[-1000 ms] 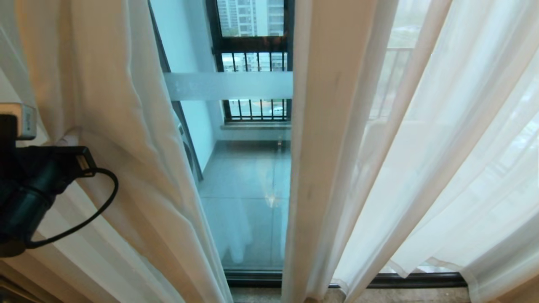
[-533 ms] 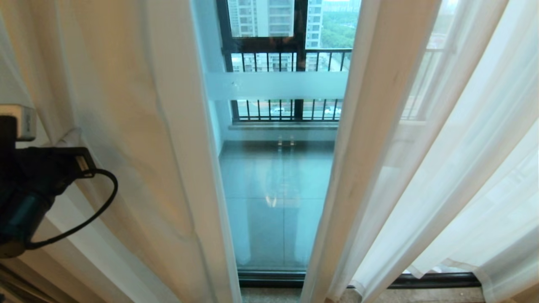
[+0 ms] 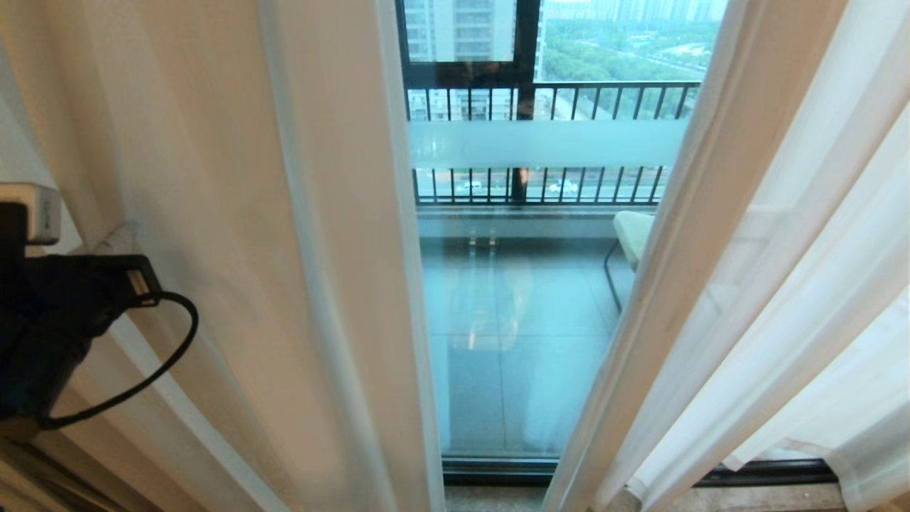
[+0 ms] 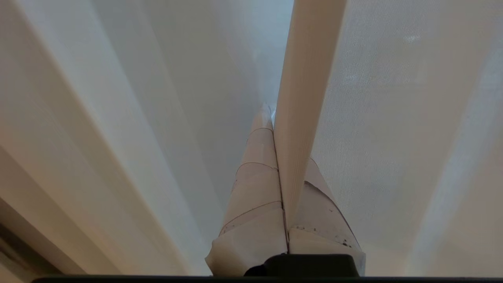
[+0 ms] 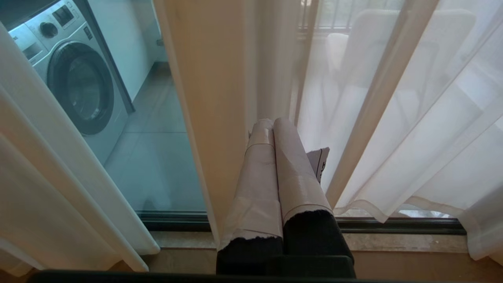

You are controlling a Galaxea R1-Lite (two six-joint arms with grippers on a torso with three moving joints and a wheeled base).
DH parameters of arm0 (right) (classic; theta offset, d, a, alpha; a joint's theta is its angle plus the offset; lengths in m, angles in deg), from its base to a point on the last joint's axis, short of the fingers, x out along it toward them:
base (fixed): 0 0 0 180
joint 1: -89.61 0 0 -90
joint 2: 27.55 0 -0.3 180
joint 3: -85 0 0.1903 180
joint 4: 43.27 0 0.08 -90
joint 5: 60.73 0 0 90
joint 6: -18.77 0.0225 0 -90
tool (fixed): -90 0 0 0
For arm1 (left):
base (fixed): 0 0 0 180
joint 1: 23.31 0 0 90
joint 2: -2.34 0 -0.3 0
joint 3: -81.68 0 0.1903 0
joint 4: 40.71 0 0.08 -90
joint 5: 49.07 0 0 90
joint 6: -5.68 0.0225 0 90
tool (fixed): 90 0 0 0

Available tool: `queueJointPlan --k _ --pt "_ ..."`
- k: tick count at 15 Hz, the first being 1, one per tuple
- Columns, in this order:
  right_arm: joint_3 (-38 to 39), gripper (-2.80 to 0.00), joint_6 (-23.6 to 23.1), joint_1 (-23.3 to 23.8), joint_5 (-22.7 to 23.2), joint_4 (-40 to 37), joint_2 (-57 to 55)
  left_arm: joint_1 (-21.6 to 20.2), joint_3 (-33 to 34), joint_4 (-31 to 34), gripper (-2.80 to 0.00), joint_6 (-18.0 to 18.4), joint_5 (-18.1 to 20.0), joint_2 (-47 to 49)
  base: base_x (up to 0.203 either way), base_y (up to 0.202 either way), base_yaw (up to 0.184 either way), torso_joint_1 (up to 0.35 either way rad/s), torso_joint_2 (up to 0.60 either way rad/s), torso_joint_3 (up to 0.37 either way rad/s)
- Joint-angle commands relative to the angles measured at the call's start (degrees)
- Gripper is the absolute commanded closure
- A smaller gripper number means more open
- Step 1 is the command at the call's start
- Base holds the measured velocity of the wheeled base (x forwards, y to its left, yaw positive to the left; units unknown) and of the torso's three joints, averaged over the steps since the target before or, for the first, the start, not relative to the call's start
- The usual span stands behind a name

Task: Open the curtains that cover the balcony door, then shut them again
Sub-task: Pull the inner curtains open on both sides

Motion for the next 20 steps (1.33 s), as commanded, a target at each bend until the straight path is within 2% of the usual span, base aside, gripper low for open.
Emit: queueJointPlan --k 1,20 --pt "0.00 0.00 0.04 0.00 -0.02 0.01 0.02 0.00 0.16 -0.38 0.00 0.06 -0.09 -0.11 0.000 0.190 0.000 0.001 0.00 0.010" --pt "0.00 0.00 -0.04 0.00 -0.02 0.01 0.02 0.00 0.55 -0.35 0.00 0.06 -0.09 -0.29 0.000 0.191 0.001 0.001 0.00 0.002"
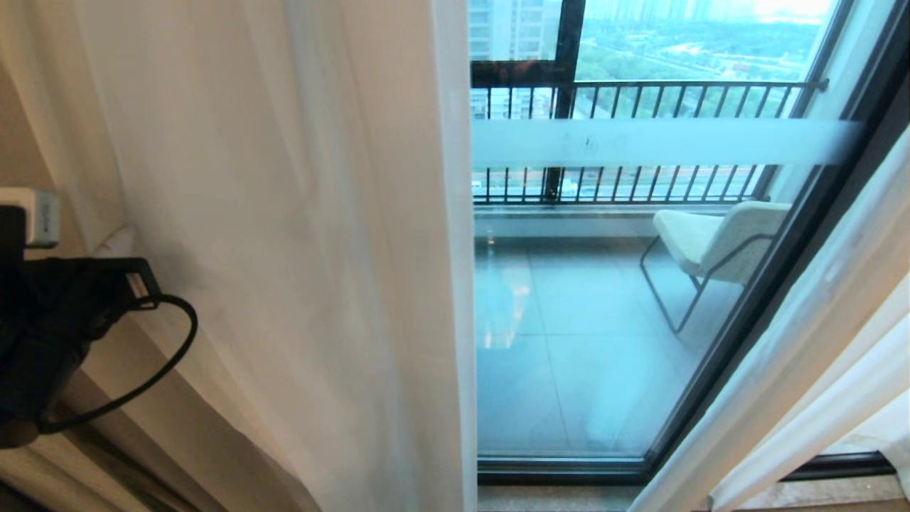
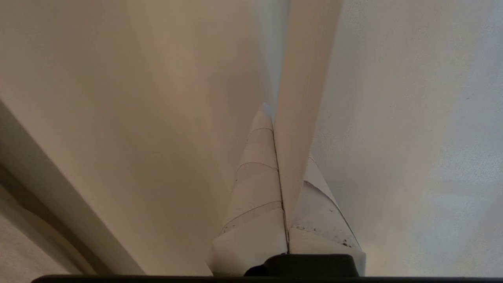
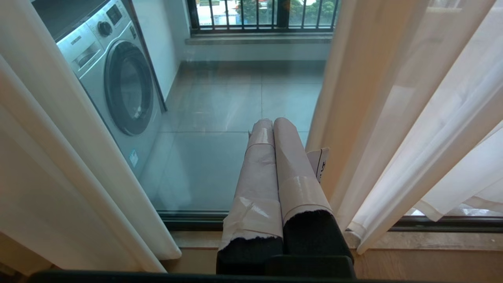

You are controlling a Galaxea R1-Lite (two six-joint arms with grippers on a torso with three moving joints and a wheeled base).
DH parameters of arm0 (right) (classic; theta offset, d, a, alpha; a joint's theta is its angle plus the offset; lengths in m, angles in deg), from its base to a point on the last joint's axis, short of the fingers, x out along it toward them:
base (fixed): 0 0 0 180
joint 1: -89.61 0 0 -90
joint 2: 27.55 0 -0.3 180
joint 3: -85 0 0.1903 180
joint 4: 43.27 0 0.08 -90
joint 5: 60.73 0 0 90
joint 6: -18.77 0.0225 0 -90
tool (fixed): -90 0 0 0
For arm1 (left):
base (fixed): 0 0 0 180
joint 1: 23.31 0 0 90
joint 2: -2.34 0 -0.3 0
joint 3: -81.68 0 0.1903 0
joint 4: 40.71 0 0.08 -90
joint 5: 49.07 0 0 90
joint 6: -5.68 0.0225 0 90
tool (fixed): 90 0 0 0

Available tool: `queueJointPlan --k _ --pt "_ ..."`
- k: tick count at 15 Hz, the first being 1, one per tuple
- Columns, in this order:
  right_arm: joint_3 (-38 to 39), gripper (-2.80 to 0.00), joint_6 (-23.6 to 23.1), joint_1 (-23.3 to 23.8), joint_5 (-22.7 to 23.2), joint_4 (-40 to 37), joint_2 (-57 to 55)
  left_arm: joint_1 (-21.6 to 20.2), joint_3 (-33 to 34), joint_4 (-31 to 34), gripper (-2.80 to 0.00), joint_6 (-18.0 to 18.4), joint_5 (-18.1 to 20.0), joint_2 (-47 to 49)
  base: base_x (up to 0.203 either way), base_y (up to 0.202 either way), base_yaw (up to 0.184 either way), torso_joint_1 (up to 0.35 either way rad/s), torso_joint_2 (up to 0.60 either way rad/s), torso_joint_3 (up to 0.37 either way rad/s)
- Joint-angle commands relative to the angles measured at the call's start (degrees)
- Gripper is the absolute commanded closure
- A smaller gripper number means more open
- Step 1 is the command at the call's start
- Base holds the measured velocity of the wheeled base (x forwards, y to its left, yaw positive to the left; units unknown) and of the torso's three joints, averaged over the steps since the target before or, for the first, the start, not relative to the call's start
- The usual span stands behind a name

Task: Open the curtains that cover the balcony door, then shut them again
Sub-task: Pull the inner curtains open on both sides

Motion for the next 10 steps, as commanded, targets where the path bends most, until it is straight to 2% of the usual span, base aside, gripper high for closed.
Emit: queueJointPlan --k 1,2,10 --pt "0.00 0.00 0.02 0.00 -0.01 0.02 0.02 0.00 -0.01 -0.40 0.00 0.04 -0.09 0.06 0.000 0.159 0.000 0.007 0.00 0.002" --pt "0.00 0.00 0.02 0.00 -0.01 0.02 0.02 0.00 -0.01 -0.40 0.00 0.04 -0.09 0.06 0.000 0.112 0.005 0.003 0.01 0.002" --pt "0.00 0.00 0.02 0.00 -0.01 0.02 0.02 1.17 0.07 -0.33 0.00 -0.05 0.35 -0.29 0.000 0.000 0.000 0.000 0.00 0.000"
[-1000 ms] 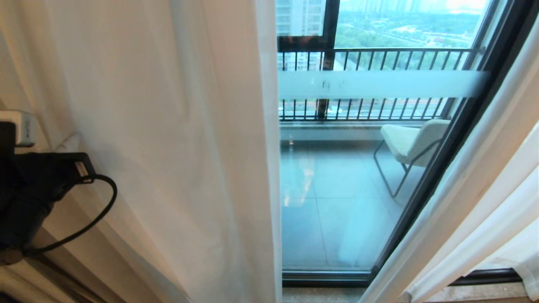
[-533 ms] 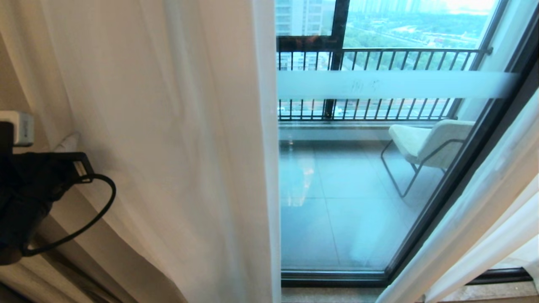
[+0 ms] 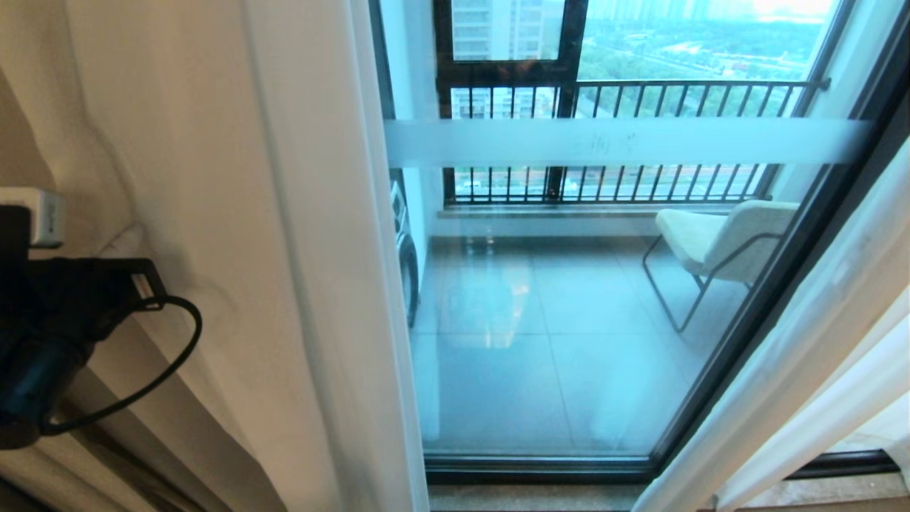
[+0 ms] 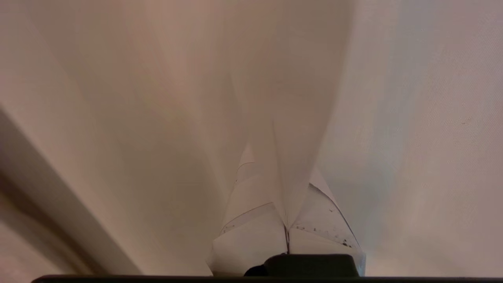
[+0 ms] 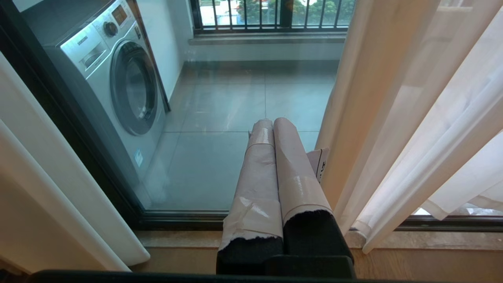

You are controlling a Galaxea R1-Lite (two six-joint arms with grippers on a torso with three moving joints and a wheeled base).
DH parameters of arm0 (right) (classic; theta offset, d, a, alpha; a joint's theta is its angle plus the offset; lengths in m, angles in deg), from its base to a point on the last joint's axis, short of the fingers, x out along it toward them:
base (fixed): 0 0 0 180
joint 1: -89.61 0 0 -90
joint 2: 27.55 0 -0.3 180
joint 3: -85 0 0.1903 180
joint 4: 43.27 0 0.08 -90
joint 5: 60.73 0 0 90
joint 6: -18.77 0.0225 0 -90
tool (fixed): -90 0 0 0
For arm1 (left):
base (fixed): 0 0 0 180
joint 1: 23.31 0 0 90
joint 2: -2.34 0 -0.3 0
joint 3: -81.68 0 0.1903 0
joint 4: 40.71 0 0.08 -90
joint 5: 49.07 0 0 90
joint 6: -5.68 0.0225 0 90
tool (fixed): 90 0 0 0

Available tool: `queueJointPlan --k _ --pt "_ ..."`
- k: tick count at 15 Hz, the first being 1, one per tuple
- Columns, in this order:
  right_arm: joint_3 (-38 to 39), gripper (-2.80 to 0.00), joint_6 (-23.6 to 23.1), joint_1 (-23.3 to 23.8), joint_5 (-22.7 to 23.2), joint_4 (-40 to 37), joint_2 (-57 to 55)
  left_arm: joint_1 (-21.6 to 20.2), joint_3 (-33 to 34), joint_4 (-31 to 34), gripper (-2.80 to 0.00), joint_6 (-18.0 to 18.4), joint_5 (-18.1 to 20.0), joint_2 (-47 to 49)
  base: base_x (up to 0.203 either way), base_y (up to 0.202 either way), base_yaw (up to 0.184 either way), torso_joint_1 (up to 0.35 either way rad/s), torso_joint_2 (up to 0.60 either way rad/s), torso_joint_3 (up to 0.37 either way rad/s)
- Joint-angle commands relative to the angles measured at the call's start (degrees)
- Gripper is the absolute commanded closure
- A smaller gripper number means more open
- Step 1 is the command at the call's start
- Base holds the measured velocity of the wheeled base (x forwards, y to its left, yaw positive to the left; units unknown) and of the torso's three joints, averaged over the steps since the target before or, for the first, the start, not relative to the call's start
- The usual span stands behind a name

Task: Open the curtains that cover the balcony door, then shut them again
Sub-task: Pull the inner curtains open on both sides

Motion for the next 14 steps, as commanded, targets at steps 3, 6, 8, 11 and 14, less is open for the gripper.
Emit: queueJointPlan --k 3,6,8,11,14 --pt "0.00 0.00 0.02 0.00 0.01 0.02 0.02 0.30 -0.33 -0.44 0.00 -0.04 -0.05 0.12 0.000 0.000 0.000 0.000 0.00 0.000" --pt "0.00 0.00 0.02 0.00 0.01 0.02 0.02 -0.09 -1.63 -0.44 0.00 -0.68 -0.68 0.76 0.000 0.000 0.000 0.000 0.00 0.000" --pt "0.00 0.00 0.02 0.00 0.01 0.02 0.02 -2.91 -1.65 -0.44 0.00 -1.13 -0.66 0.76 0.000 0.000 0.000 0.000 0.00 0.000" --pt "0.00 0.00 0.02 0.00 0.01 0.02 0.02 -8.63 -2.41 -0.44 0.00 -1.55 -0.44 1.43 0.000 0.000 0.000 0.000 0.00 0.000" --pt "0.00 0.00 0.02 0.00 0.01 0.02 0.02 -14.70 -5.16 -0.51 0.00 -3.68 -0.22 3.66 0.000 0.000 0.000 0.000 0.00 0.000"
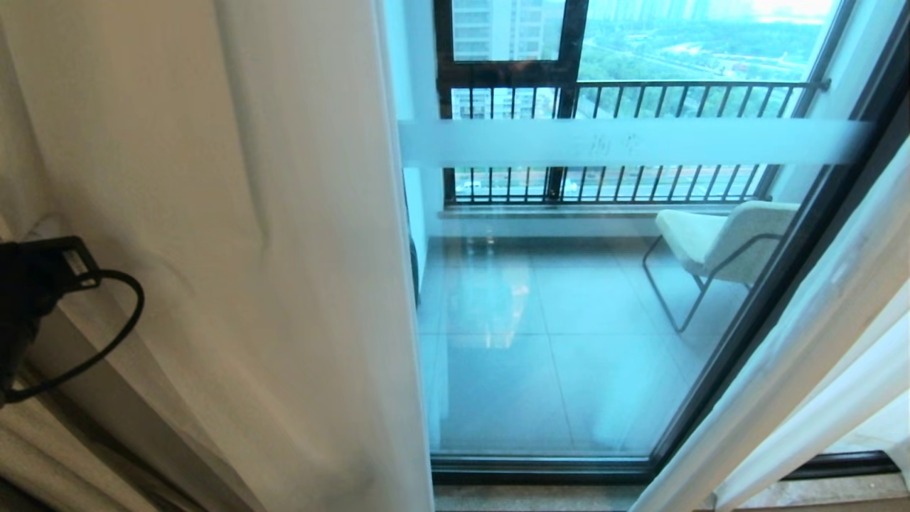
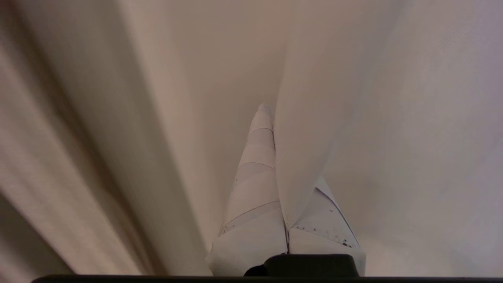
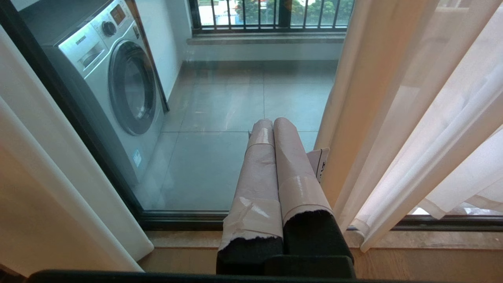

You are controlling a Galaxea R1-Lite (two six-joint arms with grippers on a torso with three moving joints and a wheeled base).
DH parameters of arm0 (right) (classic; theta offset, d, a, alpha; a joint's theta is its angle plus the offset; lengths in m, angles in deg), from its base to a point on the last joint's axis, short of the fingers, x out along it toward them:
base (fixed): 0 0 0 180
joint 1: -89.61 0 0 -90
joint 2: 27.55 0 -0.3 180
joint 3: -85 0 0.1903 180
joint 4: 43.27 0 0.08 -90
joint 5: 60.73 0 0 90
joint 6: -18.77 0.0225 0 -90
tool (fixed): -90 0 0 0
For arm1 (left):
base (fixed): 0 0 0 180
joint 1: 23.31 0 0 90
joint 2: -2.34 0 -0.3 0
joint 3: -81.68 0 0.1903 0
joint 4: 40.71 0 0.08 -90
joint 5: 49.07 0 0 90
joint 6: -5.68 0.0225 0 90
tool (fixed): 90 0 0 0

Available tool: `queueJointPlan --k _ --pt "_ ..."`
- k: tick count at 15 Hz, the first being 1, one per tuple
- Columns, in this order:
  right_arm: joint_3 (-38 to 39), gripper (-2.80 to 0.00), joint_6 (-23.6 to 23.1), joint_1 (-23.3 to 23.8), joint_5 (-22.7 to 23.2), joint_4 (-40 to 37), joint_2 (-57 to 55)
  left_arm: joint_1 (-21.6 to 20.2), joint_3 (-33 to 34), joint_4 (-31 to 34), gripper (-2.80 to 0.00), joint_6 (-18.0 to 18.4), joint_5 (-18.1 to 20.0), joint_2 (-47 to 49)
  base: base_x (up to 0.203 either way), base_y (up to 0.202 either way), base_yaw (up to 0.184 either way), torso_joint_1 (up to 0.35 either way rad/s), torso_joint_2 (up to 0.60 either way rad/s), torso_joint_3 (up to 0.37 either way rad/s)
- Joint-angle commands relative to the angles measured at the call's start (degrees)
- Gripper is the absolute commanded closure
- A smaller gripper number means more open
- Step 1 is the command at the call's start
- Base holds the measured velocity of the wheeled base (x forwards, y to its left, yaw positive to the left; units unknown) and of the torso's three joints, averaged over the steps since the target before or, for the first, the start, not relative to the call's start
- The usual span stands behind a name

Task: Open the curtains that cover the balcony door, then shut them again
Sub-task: Pull the inner curtains open on both sides

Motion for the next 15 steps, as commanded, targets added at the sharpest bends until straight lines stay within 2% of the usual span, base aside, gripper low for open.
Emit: queueJointPlan --k 1,8,12,15 --pt "0.00 0.00 0.01 0.00 0.01 0.04 0.02 -3.34 -1.54 -0.43 0.00 -0.65 -0.03 1.87 0.000 0.000 0.000 0.000 0.00 0.000" --pt "0.00 0.00 0.01 0.00 0.01 0.04 0.02 -17.42 -8.44 -0.92 0.00 -4.22 0.08 8.67 0.000 0.000 0.000 0.000 0.00 0.000" --pt "0.00 0.00 -0.03 -0.08 0.01 0.04 0.02 -25.92 -12.60 -10.63 0.00 -4.23 0.77 17.78 0.000 0.000 0.000 0.000 0.00 0.000" --pt "0.00 0.00 0.01 0.00 0.01 0.04 0.02 -31.18 -15.88 -13.06 0.00 -4.33 1.80 22.36 0.000 0.000 0.000 0.000 0.00 0.000"
